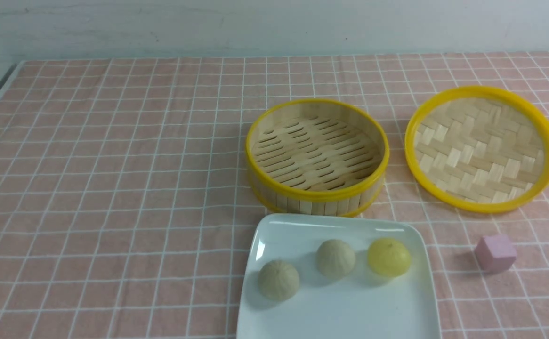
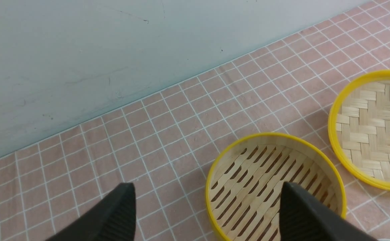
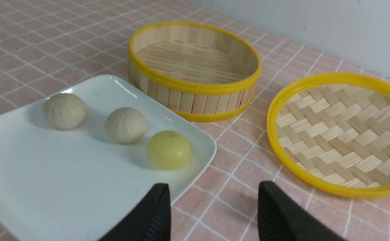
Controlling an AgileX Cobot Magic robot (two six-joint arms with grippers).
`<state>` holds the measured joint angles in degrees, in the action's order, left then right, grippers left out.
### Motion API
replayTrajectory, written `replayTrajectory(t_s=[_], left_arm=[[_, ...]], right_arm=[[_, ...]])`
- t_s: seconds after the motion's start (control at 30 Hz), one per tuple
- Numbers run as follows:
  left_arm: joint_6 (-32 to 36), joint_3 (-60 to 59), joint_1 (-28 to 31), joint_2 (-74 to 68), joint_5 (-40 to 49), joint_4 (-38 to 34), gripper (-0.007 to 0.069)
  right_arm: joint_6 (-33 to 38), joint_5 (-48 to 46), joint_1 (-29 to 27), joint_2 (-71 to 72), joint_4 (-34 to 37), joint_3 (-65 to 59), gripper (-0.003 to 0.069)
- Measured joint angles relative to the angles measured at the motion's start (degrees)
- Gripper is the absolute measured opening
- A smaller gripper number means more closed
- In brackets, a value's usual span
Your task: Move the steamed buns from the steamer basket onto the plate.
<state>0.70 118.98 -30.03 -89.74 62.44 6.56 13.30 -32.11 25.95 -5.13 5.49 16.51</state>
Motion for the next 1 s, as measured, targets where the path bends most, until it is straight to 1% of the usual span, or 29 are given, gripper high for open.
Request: replayTrajectory(t_s=[0.47, 0.67, 0.73, 0.9, 1.0], left_arm=[[0.0, 0.0, 0.0, 0.0, -4.0, 0.0, 0.0564], [0.0, 0.0, 0.0, 0.0, -4.1, 0.0, 0.0564], [0.0, 0.0, 0.0, 0.0, -4.1, 0.0, 0.0564], [0.0, 0.0, 0.0, -0.1, -4.1, -0.1, 0.0564], [0.0, 0.0, 0.0, -0.5, -4.0, -0.7, 0.0564]], right_arm=[[0.0, -1.9, 0.0, 0.0, -0.2, -2.8, 0.0369], [0.0, -2.0, 0.0, 0.0, -0.4, -6.6, 0.0369], [0.0, -2.0, -0.3, 0.0, -0.7, -7.1, 0.0369], [0.0, -1.7, -3.2, 0.0, -1.3, -7.4, 0.0369], [0.1, -0.9, -5.2, 0.0, 0.2, -7.6, 0.0369]])
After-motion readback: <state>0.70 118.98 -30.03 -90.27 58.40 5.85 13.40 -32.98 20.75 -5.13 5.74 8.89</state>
